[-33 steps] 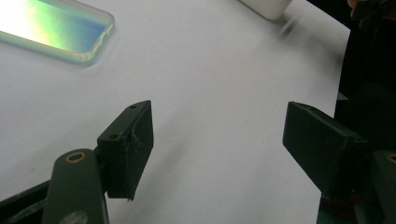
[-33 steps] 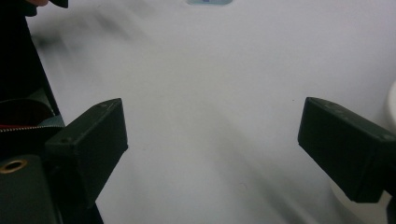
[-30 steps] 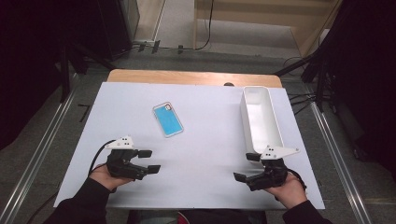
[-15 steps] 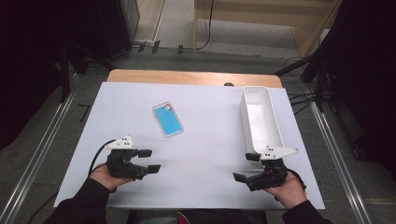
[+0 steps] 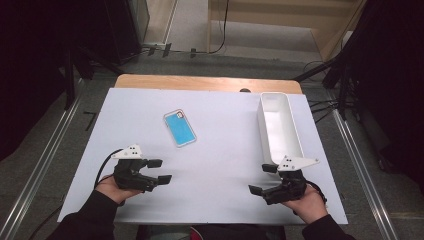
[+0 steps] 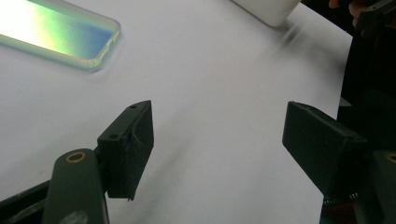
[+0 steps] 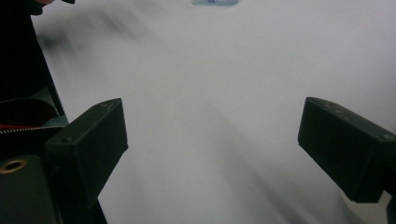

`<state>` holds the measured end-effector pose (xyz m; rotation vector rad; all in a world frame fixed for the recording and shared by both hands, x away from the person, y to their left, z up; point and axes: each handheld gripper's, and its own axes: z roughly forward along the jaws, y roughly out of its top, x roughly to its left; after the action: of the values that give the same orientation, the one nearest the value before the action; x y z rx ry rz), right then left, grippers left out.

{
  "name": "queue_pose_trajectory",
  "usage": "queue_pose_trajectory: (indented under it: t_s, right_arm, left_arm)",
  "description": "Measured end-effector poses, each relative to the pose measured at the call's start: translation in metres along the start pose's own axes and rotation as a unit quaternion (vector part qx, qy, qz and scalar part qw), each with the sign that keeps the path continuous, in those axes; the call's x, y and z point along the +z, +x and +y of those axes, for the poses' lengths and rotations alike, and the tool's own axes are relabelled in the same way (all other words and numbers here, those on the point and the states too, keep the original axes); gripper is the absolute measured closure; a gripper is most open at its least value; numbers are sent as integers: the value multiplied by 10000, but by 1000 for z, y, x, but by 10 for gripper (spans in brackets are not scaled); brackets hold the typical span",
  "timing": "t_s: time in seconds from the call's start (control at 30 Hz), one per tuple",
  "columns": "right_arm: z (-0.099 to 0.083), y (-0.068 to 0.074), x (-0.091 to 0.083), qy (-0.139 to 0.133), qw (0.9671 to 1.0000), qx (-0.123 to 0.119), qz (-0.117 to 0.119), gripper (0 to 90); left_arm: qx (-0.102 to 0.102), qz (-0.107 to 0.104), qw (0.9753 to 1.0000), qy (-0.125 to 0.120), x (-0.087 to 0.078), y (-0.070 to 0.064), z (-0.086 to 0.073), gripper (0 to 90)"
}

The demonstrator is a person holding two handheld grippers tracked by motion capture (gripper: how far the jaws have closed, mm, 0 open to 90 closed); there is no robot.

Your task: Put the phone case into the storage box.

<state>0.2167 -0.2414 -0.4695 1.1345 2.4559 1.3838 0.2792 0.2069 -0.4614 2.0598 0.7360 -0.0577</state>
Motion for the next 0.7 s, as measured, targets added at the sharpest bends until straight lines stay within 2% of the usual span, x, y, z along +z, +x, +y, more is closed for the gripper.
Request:
queue_pose_trajectory:
  t_s: [0.27,0.53,0.7]
  right_arm:
    - [0,0,0,-10,10000,38,-2,70]
    - [0,-1,1,-3,10000,16,-10,70]
    - [0,0,0,-5,10000,31,7,70]
  left_arm:
    - [-101,-19,9999,-3,1,0,1,248]
    - [-105,-6,9999,8,1,2,1,248]
    - [-147,141,9998,-70,1,2,3,248]
